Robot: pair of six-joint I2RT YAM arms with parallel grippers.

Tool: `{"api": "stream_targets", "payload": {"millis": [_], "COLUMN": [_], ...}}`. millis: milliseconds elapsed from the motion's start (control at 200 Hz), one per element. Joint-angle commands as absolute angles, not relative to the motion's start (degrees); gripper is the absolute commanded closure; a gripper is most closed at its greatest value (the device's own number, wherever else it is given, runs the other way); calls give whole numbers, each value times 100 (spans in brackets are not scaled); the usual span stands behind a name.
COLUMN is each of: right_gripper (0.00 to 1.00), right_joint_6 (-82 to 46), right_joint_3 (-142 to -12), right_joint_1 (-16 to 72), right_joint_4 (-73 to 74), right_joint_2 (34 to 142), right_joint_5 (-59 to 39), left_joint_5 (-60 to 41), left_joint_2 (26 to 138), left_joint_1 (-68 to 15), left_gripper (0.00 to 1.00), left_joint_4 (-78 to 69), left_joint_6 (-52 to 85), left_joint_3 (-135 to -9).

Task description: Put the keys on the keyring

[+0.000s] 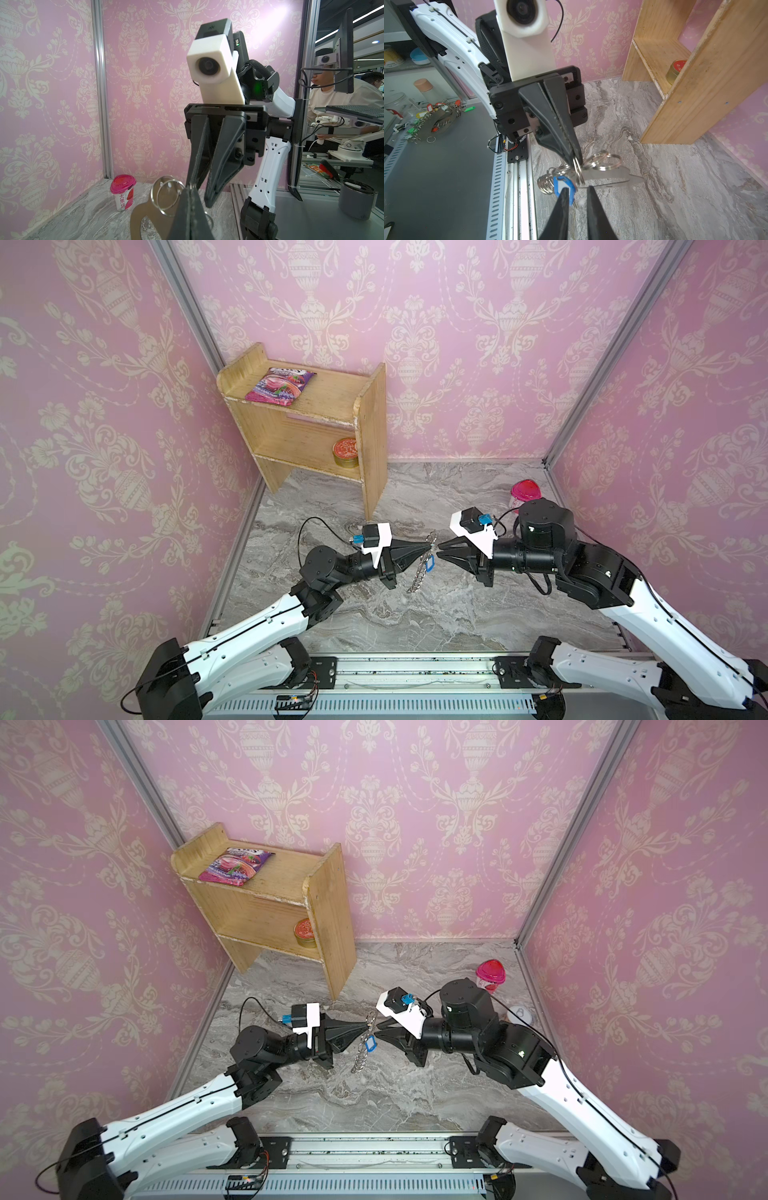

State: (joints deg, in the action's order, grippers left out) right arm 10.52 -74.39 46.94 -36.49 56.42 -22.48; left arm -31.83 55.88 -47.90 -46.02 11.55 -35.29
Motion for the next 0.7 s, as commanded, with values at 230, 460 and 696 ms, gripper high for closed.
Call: {"api": "stream_targets", "payload": {"millis": [230,460,696], "right_gripper": [83,84,85], "right_joint_6": [927,891,835], "right_joint_3": [-7417,-7366,-7292], "right_joint_1": [4652,4624,4609], "right_joint_4": [-3348,-3315,-3332], "right_joint_2": [5743,5773,5750], "right_joint_5": [-2613,-2664,-2672], "left_joint_5": [-3379,-3376,-3349], "left_joint_2": [5502,5467,5407], "left_joint_1": [-4791,-4791,-4790], "left_gripper": [100,100,100], "left_joint_4": [-4848,-4861,-4861], "left_joint_6": [1305,1318,1305], "left_joint_3": [-3549,-3542,-3538]}}
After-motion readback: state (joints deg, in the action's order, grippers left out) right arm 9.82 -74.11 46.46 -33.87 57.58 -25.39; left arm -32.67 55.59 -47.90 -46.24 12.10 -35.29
